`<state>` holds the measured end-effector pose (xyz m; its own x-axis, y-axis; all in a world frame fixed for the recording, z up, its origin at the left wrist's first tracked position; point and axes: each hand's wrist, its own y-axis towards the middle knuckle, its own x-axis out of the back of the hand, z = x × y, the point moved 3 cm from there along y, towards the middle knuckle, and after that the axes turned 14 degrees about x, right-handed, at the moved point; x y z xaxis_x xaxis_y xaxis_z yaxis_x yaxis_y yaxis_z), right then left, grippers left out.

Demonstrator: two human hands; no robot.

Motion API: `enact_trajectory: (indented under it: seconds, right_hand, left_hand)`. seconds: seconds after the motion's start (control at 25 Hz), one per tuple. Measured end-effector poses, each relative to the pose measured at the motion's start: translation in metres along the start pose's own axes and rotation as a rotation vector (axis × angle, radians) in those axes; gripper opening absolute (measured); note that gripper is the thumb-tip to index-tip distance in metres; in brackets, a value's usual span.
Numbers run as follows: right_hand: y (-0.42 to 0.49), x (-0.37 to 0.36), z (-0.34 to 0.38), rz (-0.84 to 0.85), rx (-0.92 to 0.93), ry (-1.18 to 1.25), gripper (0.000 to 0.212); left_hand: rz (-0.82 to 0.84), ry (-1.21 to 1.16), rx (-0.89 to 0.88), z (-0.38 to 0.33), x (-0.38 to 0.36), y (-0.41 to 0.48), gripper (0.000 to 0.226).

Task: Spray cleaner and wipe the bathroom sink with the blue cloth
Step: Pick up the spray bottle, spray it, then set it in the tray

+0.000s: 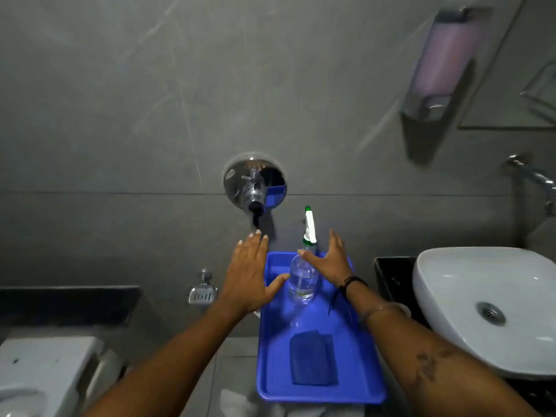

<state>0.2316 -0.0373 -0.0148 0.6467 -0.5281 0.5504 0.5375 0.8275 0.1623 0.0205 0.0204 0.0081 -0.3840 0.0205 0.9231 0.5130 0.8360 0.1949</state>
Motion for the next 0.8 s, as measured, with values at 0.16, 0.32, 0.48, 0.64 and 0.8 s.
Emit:
enact_trajectory:
  seconds: [0.16,0.32,0.48,0.64,0.8]
  right_hand:
    - [0.050,-0.019,-0.001,-0.029,0.114,0.128,0.098]
    - [0.080,-0.034,0.010,-0.108,0.276,0.123,0.044]
    - [0.057,-0.024,0.041,-0.093,0.321,0.151,0.044]
    - [-0.001,0.032,0.080,-0.169,0.423,0.165,0.041]
    - [-0.076,0.085,0.087,-0.004,0.402,0.046,0.028]
  left_hand:
    - [0.105,0.023,0.141,0.005,-0.047,-0.014,0.098]
    - [0.177,-0.002,0.288,0.017,-0.090,-0.053,0.095]
    - [0.330,-0.015,0.254,0.022,-0.112,-0.090,0.107]
    - [0.463,0.005,0.087,0.025,-0.128,-0.114,0.124]
    - [0.554,0.053,0.007,0.039,-0.140,-0.126,0.133]
